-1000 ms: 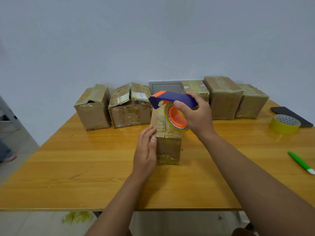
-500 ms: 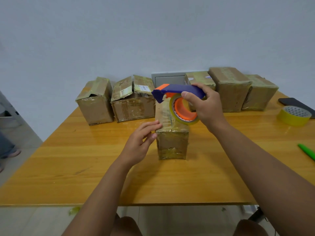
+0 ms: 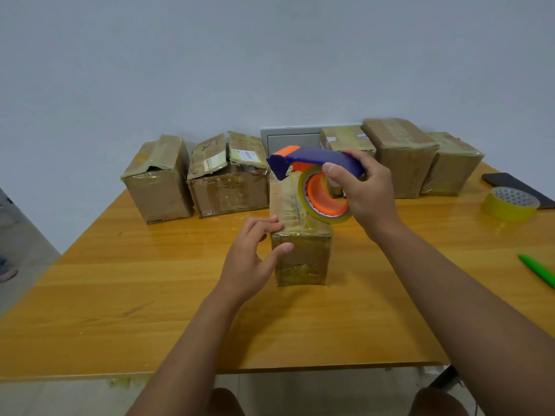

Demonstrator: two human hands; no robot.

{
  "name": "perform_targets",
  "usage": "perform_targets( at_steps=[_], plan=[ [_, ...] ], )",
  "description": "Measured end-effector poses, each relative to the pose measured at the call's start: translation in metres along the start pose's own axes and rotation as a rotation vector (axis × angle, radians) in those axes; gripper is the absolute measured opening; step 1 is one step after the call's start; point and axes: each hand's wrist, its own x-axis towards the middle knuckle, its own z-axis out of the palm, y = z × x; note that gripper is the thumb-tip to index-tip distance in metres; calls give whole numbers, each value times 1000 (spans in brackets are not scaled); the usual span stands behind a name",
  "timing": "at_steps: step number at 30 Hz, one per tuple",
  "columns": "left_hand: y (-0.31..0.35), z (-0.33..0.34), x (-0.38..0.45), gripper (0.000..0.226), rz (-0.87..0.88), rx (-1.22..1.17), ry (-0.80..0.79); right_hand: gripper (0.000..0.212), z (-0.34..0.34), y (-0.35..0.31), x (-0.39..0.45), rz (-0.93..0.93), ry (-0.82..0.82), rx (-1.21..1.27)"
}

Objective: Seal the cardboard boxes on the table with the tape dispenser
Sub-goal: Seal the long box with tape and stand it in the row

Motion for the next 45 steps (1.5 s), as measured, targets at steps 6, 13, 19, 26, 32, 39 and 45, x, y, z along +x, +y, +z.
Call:
perform_targets(
  at_steps=[6, 13, 19, 26, 32, 39, 45],
  plan=[
    [10, 16, 2, 48, -80, 85, 73, 52, 0, -1, -1, -4, -2, -3],
    [28, 40, 0, 78, -201, 269, 190, 55, 2, -3, -2, -10, -4, -26],
    [37, 55, -4, 90, -248, 320, 268, 51, 2, -1, -3, -18, 9, -31],
    [53, 73, -1, 87, -274, 650, 295, 48, 0, -6, -8, -15, 19, -31],
    [55, 69, 2, 69, -165, 763, 169, 50, -10, -14, -8, 71, 53, 59],
    [62, 47, 4, 50, -128, 701, 73, 36, -33, -27, -10, 103, 120, 220],
    [75, 36, 13, 72, -267, 795, -159, 33, -54, -35, -11, 78, 172, 276]
  ],
)
